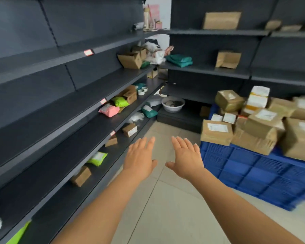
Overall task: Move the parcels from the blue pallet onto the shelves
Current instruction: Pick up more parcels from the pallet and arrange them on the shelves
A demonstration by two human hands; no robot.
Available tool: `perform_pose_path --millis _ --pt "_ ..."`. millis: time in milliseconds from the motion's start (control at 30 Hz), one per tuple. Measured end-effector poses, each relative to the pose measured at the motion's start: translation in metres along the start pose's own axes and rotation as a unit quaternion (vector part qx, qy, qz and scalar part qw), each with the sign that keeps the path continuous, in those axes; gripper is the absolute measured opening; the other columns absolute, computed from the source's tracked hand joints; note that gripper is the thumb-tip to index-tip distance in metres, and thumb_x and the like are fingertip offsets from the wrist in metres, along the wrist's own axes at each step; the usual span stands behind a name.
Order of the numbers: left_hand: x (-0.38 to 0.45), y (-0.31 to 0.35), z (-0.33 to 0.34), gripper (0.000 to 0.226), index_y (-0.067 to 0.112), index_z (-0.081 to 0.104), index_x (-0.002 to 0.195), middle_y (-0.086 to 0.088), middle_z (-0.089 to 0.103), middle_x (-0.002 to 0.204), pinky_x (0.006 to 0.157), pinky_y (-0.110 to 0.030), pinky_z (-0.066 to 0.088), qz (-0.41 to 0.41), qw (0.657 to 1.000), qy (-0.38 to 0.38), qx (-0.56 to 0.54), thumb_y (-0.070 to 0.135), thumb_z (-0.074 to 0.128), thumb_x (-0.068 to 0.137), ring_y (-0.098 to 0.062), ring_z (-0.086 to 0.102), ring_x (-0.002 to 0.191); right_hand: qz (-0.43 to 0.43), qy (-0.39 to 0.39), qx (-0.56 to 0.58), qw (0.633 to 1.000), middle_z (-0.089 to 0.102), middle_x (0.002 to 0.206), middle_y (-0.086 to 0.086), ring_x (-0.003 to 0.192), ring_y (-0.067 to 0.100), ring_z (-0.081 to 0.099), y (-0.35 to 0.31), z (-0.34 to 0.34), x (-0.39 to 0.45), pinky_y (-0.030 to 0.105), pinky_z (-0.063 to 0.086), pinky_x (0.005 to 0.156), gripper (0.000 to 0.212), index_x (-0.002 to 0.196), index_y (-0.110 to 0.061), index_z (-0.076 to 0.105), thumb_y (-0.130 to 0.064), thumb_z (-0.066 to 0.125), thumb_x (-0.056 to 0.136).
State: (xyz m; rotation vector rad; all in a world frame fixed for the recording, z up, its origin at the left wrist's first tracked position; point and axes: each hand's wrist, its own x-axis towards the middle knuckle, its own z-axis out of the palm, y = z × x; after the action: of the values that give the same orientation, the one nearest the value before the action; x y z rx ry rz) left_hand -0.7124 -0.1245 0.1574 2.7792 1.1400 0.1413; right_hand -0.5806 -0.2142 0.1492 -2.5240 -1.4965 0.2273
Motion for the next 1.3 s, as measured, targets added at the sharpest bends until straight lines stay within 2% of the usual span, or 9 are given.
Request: perform_pose_path --millis 233,467,700,1033,1300 --pt "0.078 0.140 0.020 0.079 0.023 0.004 0.153 -0.003 0.013 0.160 0.119 -0.039 0.014 0.070 0.997 -0.019 -0.009 0.041 0.054 0.094 -0.022 0.009 0.147 0.065 0.016 0.003 0.998 0.001 0.162 -0.003 0.149 0.022 -0.002 0.148 -0.044 0.010 0.046 0.002 0.120 0.092 0.155 -0.021 -0.002 -0.046 0.058 0.090" --pt "0.130 0.252 0.029 0.078 0.022 0.007 0.153 -0.003 0.014 0.159 0.118 -0.037 0.012 0.119 0.993 -0.019 -0.015 0.040 0.054 0.094 -0.021 0.010 0.147 0.114 0.046 -0.002 0.992 0.004 0.161 -0.004 0.148 0.021 0.001 0.262 -0.079 0.013 0.045 0.004 0.119 0.092 0.154 -0.021 0.000 -0.047 0.059 0.089" --pt "0.178 0.342 0.046 0.076 0.021 0.014 0.152 0.001 0.022 0.156 0.116 -0.036 0.021 0.190 0.981 -0.016 -0.021 0.042 0.056 0.092 -0.019 0.020 0.143 0.187 0.069 0.015 0.980 0.004 0.162 -0.004 0.149 0.021 0.000 0.354 -0.104 0.009 0.047 0.003 0.120 0.092 0.154 -0.021 0.001 -0.046 0.061 0.088" --pt "0.251 0.464 0.088 0.078 0.021 0.010 0.153 -0.001 0.019 0.157 0.117 -0.040 0.020 0.308 0.949 -0.056 -0.041 0.039 0.056 0.093 -0.021 0.017 0.144 0.305 0.074 0.023 0.949 0.003 0.162 -0.004 0.149 0.020 -0.001 0.469 -0.120 0.016 0.046 0.004 0.120 0.093 0.154 -0.021 -0.001 -0.048 0.060 0.089" --pt "0.330 0.549 0.134 0.077 0.021 0.006 0.154 -0.001 0.013 0.160 0.118 -0.037 0.013 0.351 0.925 -0.123 -0.082 0.041 0.053 0.095 -0.020 0.011 0.147 0.387 0.089 0.041 0.917 0.010 0.160 -0.003 0.148 0.021 0.005 0.567 -0.121 0.051 0.045 0.007 0.120 0.092 0.153 -0.021 0.006 -0.047 0.064 0.086"
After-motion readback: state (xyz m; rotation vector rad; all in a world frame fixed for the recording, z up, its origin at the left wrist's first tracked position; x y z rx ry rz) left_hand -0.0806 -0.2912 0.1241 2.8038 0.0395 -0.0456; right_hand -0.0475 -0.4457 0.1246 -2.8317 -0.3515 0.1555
